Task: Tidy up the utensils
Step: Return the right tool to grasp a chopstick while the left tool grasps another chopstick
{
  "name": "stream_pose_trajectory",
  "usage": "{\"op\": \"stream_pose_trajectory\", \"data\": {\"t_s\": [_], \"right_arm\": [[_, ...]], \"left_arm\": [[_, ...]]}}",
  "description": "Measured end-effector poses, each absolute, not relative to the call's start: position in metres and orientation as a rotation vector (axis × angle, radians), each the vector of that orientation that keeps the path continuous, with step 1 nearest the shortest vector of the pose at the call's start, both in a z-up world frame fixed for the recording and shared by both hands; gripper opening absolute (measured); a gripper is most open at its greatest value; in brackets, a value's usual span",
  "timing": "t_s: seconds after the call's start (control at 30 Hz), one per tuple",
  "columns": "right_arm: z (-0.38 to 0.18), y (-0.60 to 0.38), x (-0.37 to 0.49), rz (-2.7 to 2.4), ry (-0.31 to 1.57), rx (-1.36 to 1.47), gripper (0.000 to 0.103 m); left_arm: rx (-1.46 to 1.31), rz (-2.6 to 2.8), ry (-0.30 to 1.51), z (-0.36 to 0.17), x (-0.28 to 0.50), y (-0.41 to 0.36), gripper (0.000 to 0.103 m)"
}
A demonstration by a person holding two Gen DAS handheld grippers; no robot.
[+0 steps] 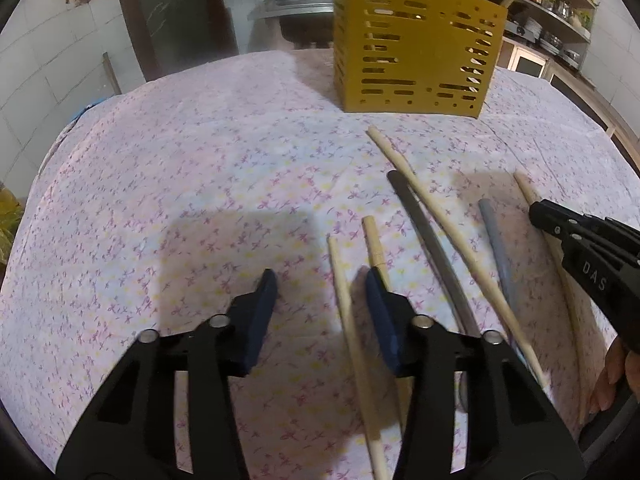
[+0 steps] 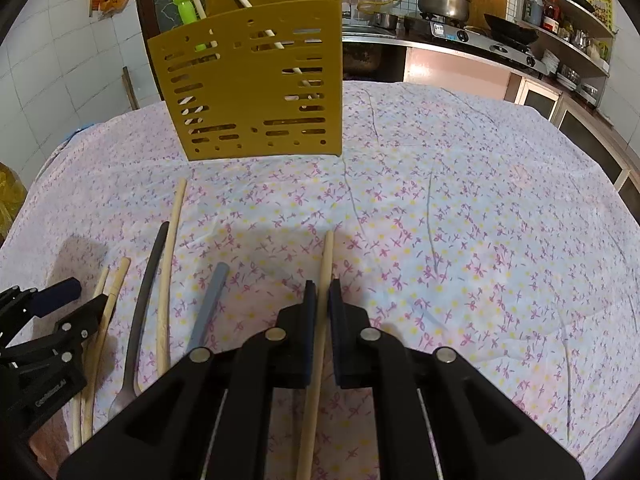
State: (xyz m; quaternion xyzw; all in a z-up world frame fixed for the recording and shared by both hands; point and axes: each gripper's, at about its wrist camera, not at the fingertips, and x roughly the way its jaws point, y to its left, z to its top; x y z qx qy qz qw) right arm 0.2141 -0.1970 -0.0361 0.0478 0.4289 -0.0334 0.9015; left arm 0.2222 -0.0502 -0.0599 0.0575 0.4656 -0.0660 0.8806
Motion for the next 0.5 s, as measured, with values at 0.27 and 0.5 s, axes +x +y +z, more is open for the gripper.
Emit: {"op": "stream_pose_trajectory", "data": {"t_s": [0.27,0.5], "right_arm": [[-0.037,-0.194,0.214,-0.076,0.884,0.093,0.007],[-0.035,-0.195,0.213,-0.064,0.875,0.113,0.007]], "left_arm": [[0.142,-0.143,0.984,-0.059,0.231,-0.068,0.008],[0.065,-0.192,0.987,-0.057,0.235,-0.051,0.005]]}}
